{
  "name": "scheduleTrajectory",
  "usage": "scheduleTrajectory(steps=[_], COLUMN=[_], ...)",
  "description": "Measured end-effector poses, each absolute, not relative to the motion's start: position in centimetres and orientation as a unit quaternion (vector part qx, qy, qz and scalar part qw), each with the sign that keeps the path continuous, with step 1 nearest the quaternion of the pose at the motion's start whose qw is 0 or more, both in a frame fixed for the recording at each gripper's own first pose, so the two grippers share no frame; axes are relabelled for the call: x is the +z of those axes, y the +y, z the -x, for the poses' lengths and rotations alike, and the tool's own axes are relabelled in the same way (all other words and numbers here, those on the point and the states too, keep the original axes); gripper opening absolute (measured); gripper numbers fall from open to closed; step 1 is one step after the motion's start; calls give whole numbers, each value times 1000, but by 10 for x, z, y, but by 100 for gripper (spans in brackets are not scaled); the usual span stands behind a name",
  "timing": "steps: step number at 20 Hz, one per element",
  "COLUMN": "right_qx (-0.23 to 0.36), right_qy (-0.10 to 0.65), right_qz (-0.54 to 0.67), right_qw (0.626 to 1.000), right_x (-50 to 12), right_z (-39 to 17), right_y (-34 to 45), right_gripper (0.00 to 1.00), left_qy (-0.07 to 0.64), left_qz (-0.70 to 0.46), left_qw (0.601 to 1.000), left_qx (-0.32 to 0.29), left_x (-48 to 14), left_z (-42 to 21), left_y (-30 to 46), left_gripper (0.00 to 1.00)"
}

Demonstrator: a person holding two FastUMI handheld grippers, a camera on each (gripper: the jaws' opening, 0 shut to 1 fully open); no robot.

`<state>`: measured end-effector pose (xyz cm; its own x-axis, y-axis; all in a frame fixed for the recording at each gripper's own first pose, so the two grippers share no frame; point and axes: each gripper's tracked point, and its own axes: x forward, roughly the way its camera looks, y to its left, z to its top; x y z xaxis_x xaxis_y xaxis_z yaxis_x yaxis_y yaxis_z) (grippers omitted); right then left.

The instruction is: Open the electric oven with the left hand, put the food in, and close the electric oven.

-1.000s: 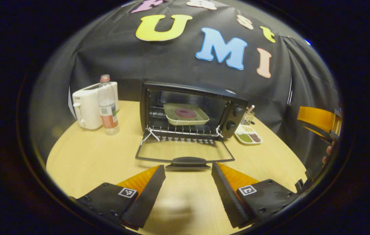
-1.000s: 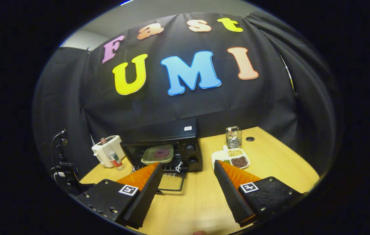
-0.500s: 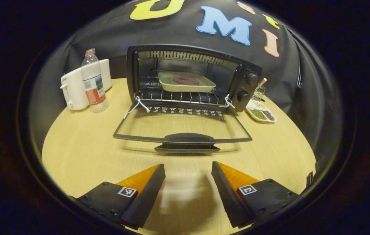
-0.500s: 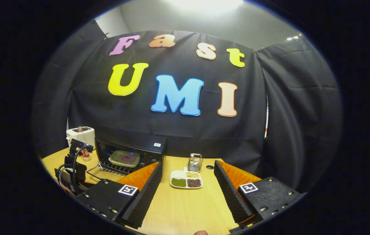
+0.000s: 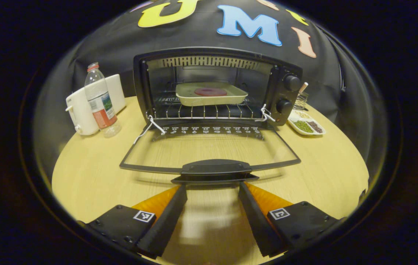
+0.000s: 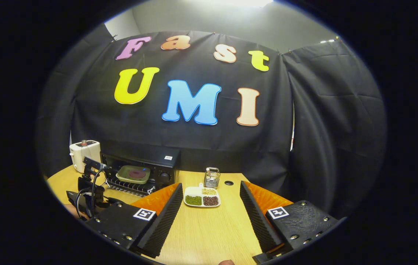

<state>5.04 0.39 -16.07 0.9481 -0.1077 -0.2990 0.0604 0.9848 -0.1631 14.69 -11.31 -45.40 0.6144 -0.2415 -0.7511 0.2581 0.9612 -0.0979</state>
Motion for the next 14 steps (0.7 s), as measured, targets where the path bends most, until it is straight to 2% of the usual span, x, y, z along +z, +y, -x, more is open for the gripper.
scheduleTrajectory(steps=[2,3,5,8,12,14], right_qx=[-36,-33,-25,-13,-5,-5], right_qy=[154,154,154,157,159,160], right_qz=[74,74,69,68,73,73], right_qw=[985,985,985,985,985,984], right_x=[-160,-161,-162,-165,-168,-168], right_z=[-53,-54,-55,-57,-58,-58], right_y=[7,7,13,19,25,26], right_gripper=[95,95,95,95,95,95], left_qy=[416,412,397,380,365,353], left_qz=[-8,-8,-6,13,26,23], left_qw=[899,901,907,915,921,925], left_qx=[-137,-138,-138,-132,-135,-139], left_x=[-451,-446,-432,-410,-391,-382], left_z=[-146,-148,-151,-159,-167,-172], left_y=[-113,-113,-113,-112,-113,-113], left_gripper=[100,96,100,97,100,96])
